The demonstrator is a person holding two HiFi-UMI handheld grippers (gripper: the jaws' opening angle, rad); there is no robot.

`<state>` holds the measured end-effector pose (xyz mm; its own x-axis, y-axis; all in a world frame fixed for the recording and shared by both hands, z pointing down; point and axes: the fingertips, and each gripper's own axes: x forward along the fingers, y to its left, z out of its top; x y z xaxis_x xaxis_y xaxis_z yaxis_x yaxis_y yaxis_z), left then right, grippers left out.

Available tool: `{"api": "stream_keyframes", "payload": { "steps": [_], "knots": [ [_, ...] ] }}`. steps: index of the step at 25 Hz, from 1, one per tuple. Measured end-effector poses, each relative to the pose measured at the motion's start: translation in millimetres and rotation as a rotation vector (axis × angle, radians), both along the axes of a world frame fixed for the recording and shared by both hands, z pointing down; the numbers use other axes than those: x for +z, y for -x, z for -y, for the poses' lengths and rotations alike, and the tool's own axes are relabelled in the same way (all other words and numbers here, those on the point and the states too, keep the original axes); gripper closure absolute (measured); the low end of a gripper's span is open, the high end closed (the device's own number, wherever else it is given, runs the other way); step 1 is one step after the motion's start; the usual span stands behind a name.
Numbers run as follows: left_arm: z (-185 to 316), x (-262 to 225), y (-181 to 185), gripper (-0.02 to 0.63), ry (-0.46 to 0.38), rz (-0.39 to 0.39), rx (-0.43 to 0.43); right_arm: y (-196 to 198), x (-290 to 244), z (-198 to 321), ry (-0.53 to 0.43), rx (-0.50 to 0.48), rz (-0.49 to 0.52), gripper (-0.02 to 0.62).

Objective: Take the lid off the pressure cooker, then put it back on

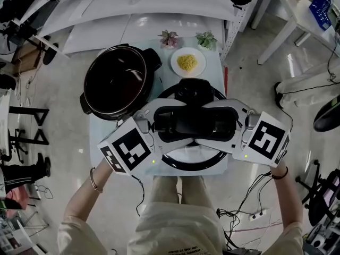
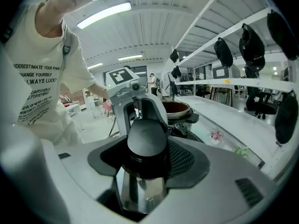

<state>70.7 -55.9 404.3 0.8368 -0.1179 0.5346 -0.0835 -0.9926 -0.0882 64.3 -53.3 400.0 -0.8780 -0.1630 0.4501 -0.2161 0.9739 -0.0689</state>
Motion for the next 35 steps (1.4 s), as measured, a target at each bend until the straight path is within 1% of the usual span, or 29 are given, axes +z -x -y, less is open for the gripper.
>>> {"api": "stream_keyframes", "payload": {
  "steps": [9, 15, 23, 31, 35],
  "knots": [
    [0.9, 42.7, -8.1, 0.314, 0.040, 0.038, -0.031, -10.5, 39.9, 0.8, 0.021, -0.017, -0.013, 0.327],
    [7.1, 74.3, -12.6, 0.314, 0.060, 0.054, -0.032, -13.3, 72.2, 7.6, 0.040, -0.018, -0.014, 0.327],
    [10.8, 116.0, -12.9, 0.314, 0.094, 0.075, -0.047, -13.8, 112.9, 11.6, 0.051, -0.030, -0.041, 0.327],
    [14.2, 139.3, -10.4, 0.314, 0.098, 0.101, -0.061, -11.8, 135.7, 15.3, 0.046, -0.035, -0.063, 0.327],
    [13.5, 146.6, -10.2, 0.314, 0.074, 0.126, -0.063, -12.0, 143.9, 14.1, 0.028, -0.037, -0.087, 0.327]
  ]
}}
